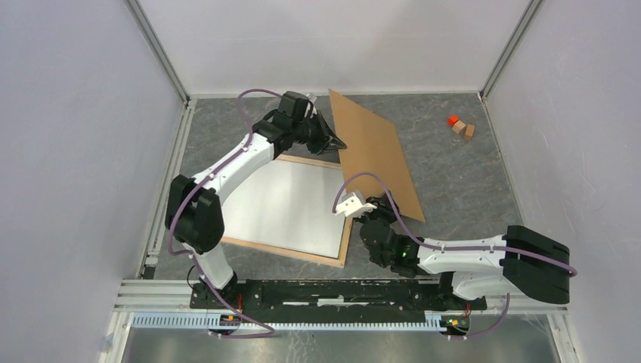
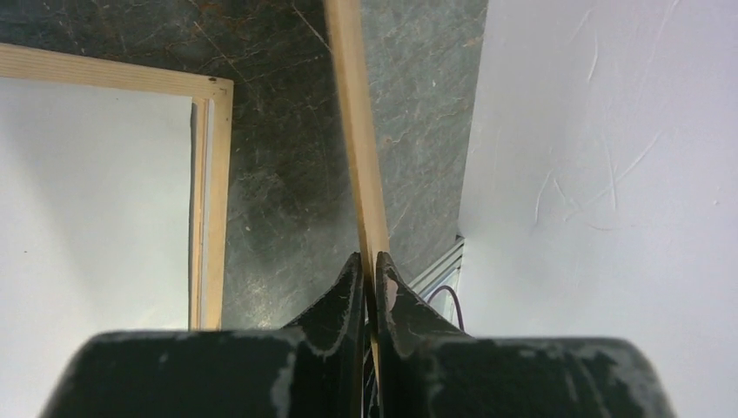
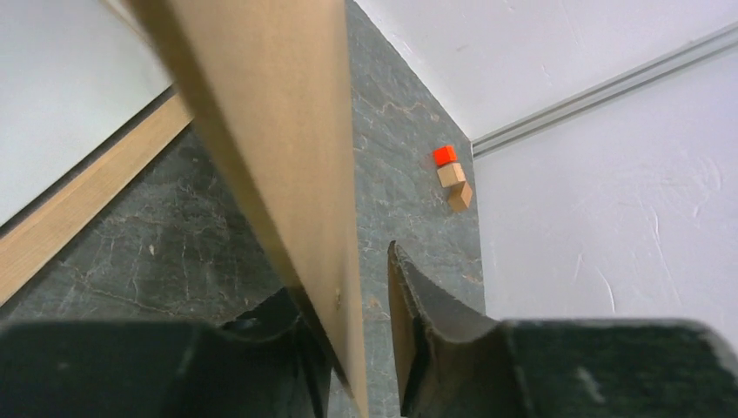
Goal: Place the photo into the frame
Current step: Turn over the photo frame item at the center of the board.
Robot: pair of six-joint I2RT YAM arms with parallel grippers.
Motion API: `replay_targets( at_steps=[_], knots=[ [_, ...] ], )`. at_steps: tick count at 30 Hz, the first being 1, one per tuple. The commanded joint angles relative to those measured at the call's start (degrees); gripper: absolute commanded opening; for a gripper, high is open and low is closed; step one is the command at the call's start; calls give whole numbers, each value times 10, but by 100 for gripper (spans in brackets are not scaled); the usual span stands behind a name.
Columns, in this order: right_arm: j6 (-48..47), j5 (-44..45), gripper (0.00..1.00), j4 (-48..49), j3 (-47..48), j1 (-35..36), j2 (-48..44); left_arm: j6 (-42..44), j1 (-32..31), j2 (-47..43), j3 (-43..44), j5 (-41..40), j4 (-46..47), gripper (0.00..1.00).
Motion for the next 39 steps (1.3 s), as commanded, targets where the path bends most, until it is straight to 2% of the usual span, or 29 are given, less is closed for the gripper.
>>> replay_targets(
  at_steps=[1, 4, 6, 7, 10, 13, 19, 24, 27, 32, 39],
  knots=[
    [-11, 20, 26, 63, -1, -14, -34, 70, 2, -58, -1, 27, 2, 21],
    [-8, 14, 14, 65, -5, -31, -59, 104, 2, -72, 18, 28, -23, 45],
    [0, 12, 6, 55, -4, -44, -77, 131, 2, -96, 26, 9, -40, 66],
    [5, 8, 4, 49, -2, -50, -88, 147, 2, -113, 31, -7, -51, 73],
    [24, -29, 0, 28, -3, -81, -128, 196, 2, -167, 42, -69, -78, 86],
    [54, -61, 0, -14, 7, -122, -167, 232, 2, -230, 27, -131, -78, 92],
    [141, -170, 0, -80, 45, -219, -245, 298, 2, -343, -65, -233, -28, 95],
    [231, -206, 0, -153, 119, -264, -255, 333, 2, -413, -146, -314, 13, 95],
    [277, -217, 0, -186, 157, -284, -251, 341, 1, -437, -169, -332, 25, 94],
    [308, -240, 0, -141, 153, -309, -253, 352, 1, -458, -173, -344, 26, 92],
    [396, -297, 0, -152, 174, -339, -262, 345, 1, -485, -181, -345, 33, 92]
  ],
)
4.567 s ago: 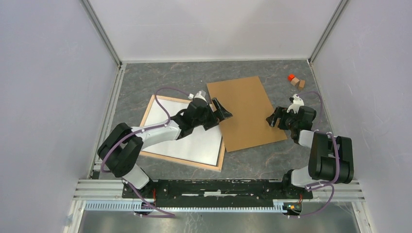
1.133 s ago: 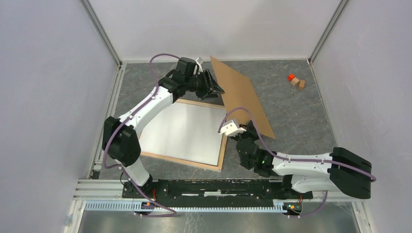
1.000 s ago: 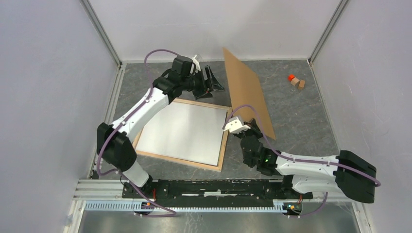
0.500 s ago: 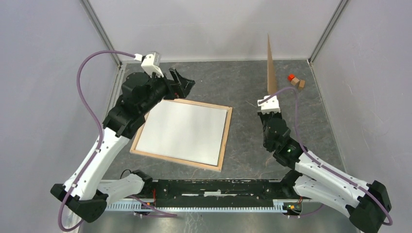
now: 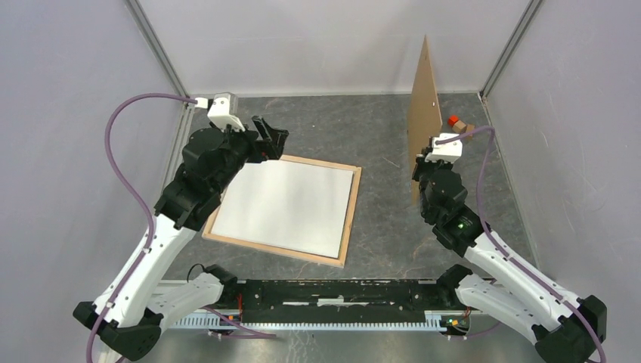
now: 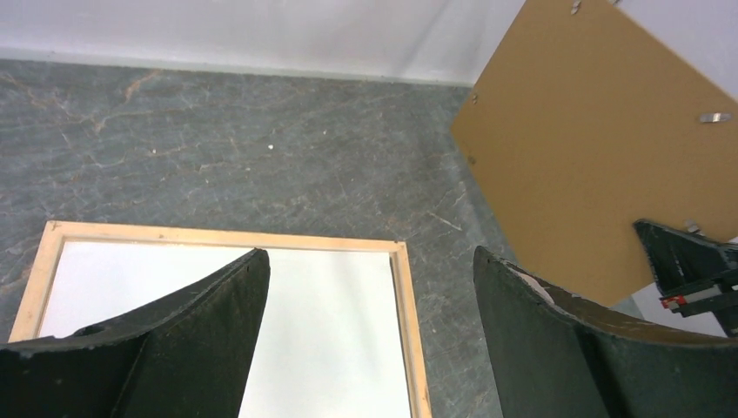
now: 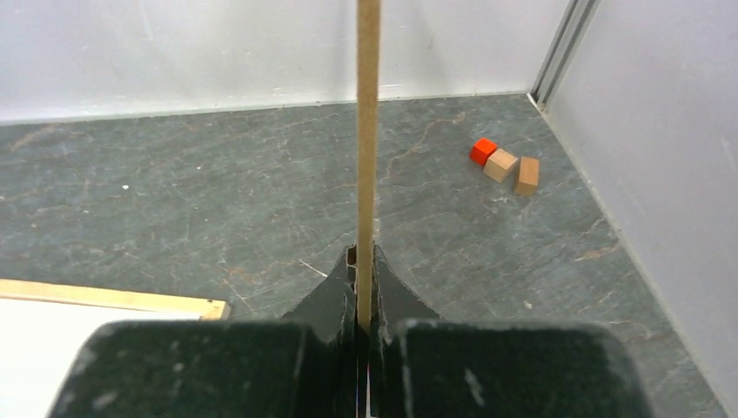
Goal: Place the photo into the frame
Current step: Turn over the photo frame item at the center of the board, then place the photo frame item in the photo frame.
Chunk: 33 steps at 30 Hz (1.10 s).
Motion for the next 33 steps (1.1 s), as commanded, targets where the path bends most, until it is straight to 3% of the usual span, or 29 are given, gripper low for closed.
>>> replay_targets(
  at_steps=[1, 10, 21, 24, 29, 33],
  knots=[
    [89, -60, 0, 42, 52, -15, -20, 26, 0, -24, -6, -8, 37, 92],
    [188, -189, 0, 51, 61, -15, -53, 8, 0, -27, -12, 38, 49, 91],
    [392, -405, 0, 120, 31, -22, 52, 22, 0, -67, -28, -3, 63, 90],
    [464, -484, 0, 170, 8, -48, 83, 21, 0, -66, -31, -2, 67, 90],
    [630, -648, 0, 350, -54, -91, 181, 19, 0, -57, -29, 8, 66, 90],
    [725, -696, 0, 508, -103, -100, 244, 19, 0, -55, -30, 7, 65, 90]
  ],
)
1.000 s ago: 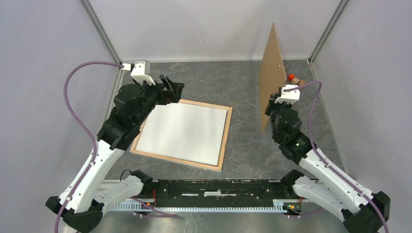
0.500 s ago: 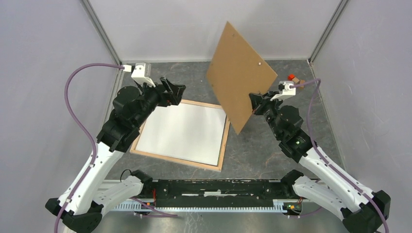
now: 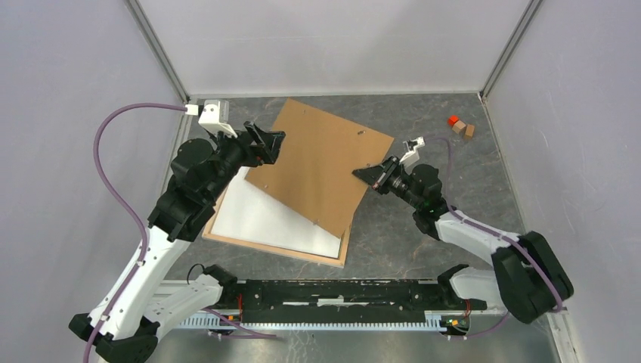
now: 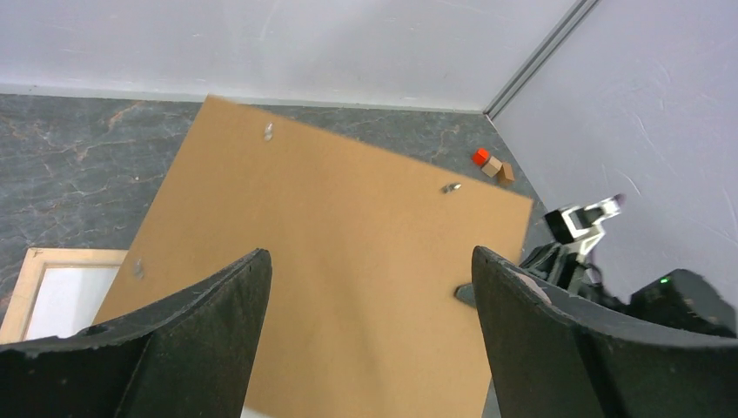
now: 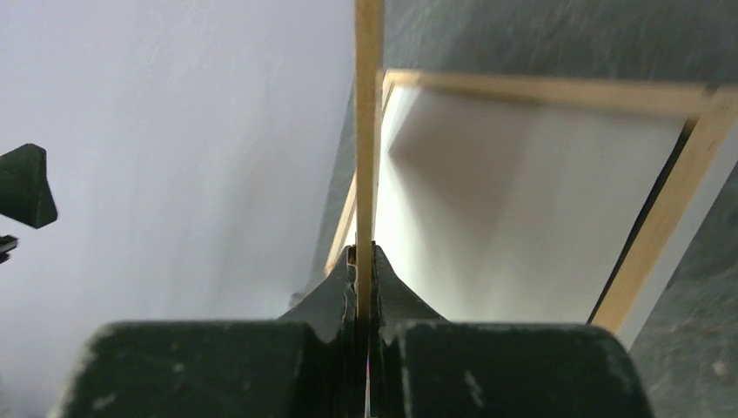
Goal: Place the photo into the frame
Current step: Place the photo frame item in the photo frame.
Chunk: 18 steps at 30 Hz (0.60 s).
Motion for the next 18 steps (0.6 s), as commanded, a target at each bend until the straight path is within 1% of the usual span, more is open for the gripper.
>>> replay_targets(
  at_steps=[1, 9, 15, 18],
  knots=[
    [157, -113, 0, 276, -27, -6, 43, 20, 0, 1, -1, -7, 24, 90],
    [230, -173, 0, 376, -30, -7, 143, 17, 0, 15, 0, 2, 24, 90],
    [233, -196, 0, 378, -23, -7, 193, 17, 1, 21, 0, 2, 23, 90],
    [216, -204, 0, 364, -13, -7, 213, 16, 0, 23, 0, 4, 22, 90]
  ],
)
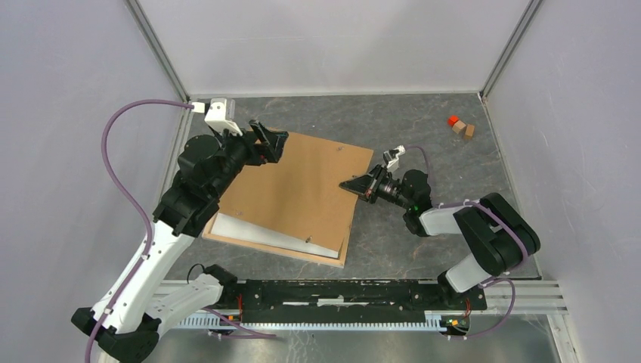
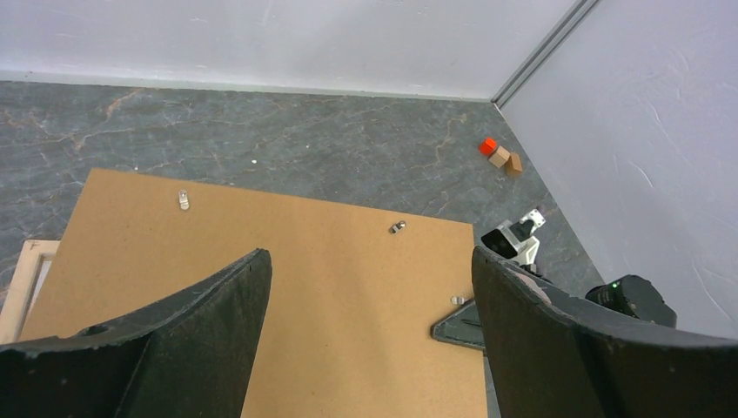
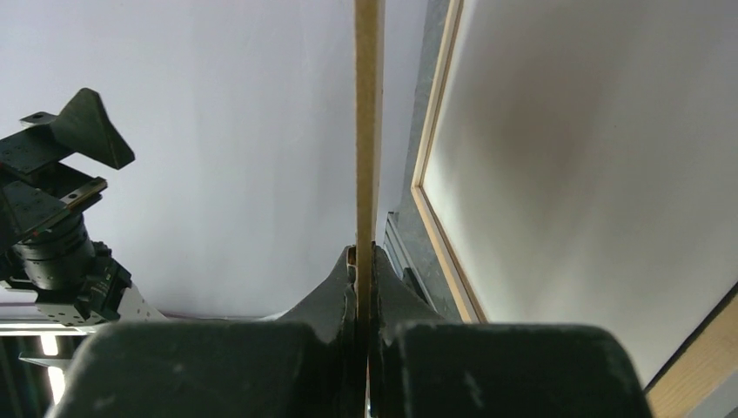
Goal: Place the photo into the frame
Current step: Place the photo frame item in the photo frame.
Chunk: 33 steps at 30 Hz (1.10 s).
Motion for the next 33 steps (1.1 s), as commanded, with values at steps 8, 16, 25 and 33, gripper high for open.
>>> replay_targets(
  at_steps=[8, 16, 25, 33],
  knots=[
    [-10, -49, 0, 76, 52, -2, 66, 15, 1, 7, 2, 5, 22, 90],
    [-12, -59, 0, 83, 67, -2, 112, 14, 1, 7, 2, 8, 22, 90],
    [-16, -67, 0, 67, 98, 0, 149, 13, 0, 5, 4, 9, 19, 90],
    [-10, -79, 0, 61, 110, 2, 169, 12, 0, 3, 4, 11, 19, 90]
  ],
)
